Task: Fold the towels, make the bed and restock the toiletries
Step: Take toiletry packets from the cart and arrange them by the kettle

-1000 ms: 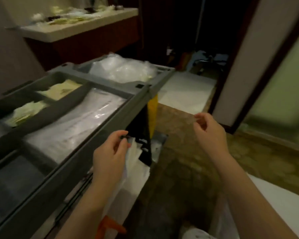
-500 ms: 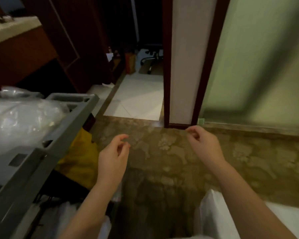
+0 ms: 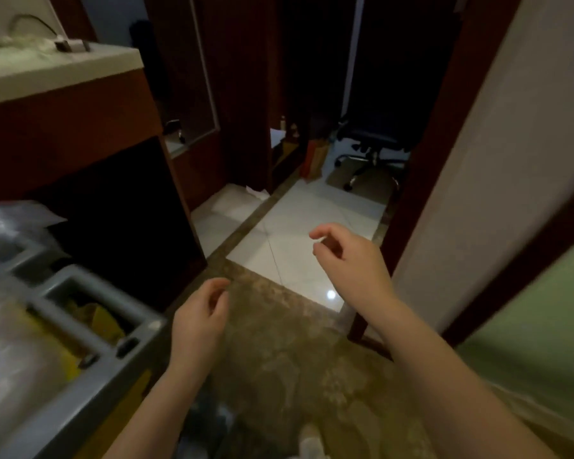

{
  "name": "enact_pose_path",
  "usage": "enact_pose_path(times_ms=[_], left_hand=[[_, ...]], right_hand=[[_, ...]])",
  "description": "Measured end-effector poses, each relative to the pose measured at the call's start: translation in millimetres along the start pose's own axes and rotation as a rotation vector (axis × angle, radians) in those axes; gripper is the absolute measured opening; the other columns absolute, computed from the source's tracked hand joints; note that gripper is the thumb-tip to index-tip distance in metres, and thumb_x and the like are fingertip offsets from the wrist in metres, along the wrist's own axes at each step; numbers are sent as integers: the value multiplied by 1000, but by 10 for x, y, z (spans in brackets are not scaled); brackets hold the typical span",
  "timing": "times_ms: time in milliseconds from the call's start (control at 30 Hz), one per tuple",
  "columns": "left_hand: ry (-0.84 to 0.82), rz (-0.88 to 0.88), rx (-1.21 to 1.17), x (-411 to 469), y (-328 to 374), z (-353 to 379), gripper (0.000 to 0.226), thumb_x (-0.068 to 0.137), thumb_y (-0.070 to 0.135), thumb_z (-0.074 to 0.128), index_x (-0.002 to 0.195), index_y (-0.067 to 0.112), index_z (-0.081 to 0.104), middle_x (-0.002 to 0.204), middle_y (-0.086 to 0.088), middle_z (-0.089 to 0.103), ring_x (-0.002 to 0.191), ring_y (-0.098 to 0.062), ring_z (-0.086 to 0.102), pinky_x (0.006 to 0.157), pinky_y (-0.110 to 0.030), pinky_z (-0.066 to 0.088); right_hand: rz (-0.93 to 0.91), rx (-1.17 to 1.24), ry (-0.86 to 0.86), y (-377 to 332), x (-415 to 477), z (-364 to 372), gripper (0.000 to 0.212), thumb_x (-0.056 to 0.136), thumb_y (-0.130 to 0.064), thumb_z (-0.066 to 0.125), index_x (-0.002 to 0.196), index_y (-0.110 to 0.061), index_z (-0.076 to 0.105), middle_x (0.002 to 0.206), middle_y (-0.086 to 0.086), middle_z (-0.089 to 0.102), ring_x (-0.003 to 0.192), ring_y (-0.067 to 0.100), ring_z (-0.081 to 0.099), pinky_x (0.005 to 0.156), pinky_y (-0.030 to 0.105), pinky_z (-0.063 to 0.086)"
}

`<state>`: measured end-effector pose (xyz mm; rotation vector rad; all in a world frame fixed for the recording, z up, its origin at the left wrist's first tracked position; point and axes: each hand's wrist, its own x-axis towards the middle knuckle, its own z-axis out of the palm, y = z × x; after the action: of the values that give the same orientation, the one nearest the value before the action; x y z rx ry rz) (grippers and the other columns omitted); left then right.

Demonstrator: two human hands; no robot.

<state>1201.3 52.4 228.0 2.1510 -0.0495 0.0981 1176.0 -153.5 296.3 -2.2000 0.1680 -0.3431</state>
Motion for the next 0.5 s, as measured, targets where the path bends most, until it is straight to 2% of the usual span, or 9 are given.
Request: enact_pose_path(times_ms=[67, 133, 267, 367, 433, 500], left_hand=[[13, 46, -43, 510, 306, 216, 18, 96, 22, 51, 110, 30, 58, 90, 18, 57, 78, 6, 55, 67, -13, 43], [15, 78, -32, 1019, 631, 393, 17, 96, 25, 51, 109, 33, 56, 85, 15, 58, 74, 8, 54, 61, -15, 47], [50, 115, 0, 1865, 1040, 588, 14, 97, 26, 49, 107, 35, 54, 79, 12, 61, 77, -1, 55, 65, -20, 48], [128, 83, 30, 2449, 1037, 569, 14, 96, 25, 50, 105, 35, 53, 80, 10, 62, 76, -1, 56, 64, -17, 46], [229, 43, 74, 2847, 899, 494, 14, 96, 26, 50, 105, 37, 54, 81, 12, 62, 65, -4, 56, 51, -18, 44], [346, -44, 104, 3193, 756, 344, 15, 96, 28, 50, 109, 34, 57, 84, 13, 63, 55, -4, 53, 48, -17, 37]], right_hand=[[35, -9, -30, 184, 562, -74, 15, 95, -25, 52, 103, -35, 59, 70, -6, 58, 56, 5, 49, 50, 16, 38], [61, -27, -14, 362, 1088, -177, 15, 95, -24, 53, 103, -34, 60, 72, -5, 60, 57, 6, 50, 49, 16, 37], [62, -50, -8, 640, 2052, -225, 14, 95, -23, 52, 103, -31, 60, 74, -6, 61, 60, 11, 53, 51, 21, 39], [-18, -36, -79, 670, 2889, 6, 13, 95, -23, 52, 103, -31, 58, 73, -3, 59, 63, 12, 53, 49, 17, 37], [-99, 7, -133, 610, 3465, 284, 13, 95, -22, 53, 102, -32, 59, 74, -4, 59, 63, 9, 52, 48, 13, 35], [-190, 54, -213, 470, 3992, 631, 13, 95, -22, 53, 102, -30, 60, 75, -6, 58, 64, 6, 51, 50, 11, 37]])
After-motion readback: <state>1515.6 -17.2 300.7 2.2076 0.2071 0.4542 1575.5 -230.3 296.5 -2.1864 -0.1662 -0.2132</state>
